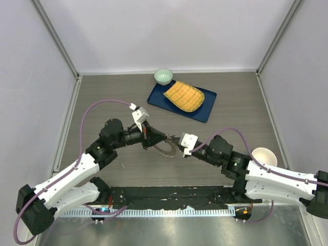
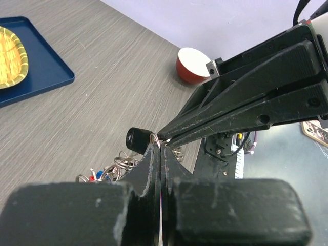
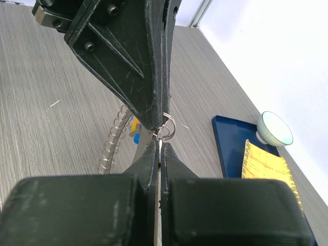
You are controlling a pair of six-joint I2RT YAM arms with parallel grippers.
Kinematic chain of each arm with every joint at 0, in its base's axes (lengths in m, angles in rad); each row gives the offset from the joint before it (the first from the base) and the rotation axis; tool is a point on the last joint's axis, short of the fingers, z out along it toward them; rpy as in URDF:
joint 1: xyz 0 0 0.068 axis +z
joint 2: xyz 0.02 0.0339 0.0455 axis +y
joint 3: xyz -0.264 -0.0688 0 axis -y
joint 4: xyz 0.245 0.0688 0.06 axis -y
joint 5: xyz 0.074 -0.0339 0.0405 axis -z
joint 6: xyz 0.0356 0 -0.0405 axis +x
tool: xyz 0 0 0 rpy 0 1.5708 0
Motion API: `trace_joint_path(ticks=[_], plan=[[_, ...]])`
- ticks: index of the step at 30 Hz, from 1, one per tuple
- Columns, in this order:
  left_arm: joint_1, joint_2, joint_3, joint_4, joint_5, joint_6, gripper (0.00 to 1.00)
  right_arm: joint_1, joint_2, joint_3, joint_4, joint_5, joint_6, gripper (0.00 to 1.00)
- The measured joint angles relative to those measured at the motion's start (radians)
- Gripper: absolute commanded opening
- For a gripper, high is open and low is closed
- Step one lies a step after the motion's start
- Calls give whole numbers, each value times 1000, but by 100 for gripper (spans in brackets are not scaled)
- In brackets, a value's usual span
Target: Remove the keys from the keyring
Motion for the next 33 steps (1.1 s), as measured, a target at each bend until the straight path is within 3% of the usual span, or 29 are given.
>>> trace_joint_path(ticks=[33], plan=[[14, -32, -48, 129, 16, -151, 0, 76, 1, -11, 52, 124, -102, 1]])
